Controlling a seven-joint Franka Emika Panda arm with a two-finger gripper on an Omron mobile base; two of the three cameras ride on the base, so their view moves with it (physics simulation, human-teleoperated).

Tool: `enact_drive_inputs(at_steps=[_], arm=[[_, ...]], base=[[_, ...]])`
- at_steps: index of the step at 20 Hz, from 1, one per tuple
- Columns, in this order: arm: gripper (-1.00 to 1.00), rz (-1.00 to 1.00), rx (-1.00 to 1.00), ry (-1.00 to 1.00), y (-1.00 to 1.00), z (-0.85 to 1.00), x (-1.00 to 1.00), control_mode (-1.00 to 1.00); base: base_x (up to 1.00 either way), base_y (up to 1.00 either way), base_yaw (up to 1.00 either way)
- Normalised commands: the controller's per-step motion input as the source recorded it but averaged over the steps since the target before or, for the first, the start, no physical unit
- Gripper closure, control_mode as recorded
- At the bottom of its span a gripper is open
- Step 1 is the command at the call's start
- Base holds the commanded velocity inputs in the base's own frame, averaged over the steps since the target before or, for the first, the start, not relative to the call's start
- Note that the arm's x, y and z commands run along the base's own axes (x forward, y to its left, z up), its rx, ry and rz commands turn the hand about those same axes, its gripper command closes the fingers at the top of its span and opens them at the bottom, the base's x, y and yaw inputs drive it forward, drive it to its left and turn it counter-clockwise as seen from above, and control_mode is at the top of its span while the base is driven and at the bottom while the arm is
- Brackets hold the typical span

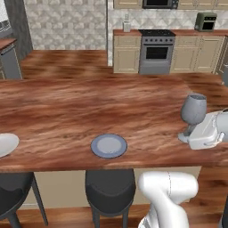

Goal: Retrieve the wine glasses from the counter and place one next to each plate.

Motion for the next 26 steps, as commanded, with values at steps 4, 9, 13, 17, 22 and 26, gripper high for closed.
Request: enact_drive_inputs(at_steps=[4,9,13,17,22,26], arm=[[1.0,0.0,0.0,0.0,0.0,0.0,0.0,1.0],[1.0,0.0,0.0,0.0,0.0,0.0,0.0,1.0],[1.0,0.0,0.0,0.0,0.0,0.0,0.0,1.0],[1.0,0.23,-0.06,0.01,-0.01,-0.56,0.38,-1.0],[1.0,0.25,-0.1,0.0,0.0,-0.71,0.55,-1.0],[1.0,0.13,-0.01,-0.01,0.0,-0.65,0.58,-1.0]], base=[[0.43,0.0,0.0],[0.45,0.0,0.0],[0.38,0.02,0.03],[0.0,0.0,0.0],[0.0,0.0,0.0],[0.0,0.0,0.0]])
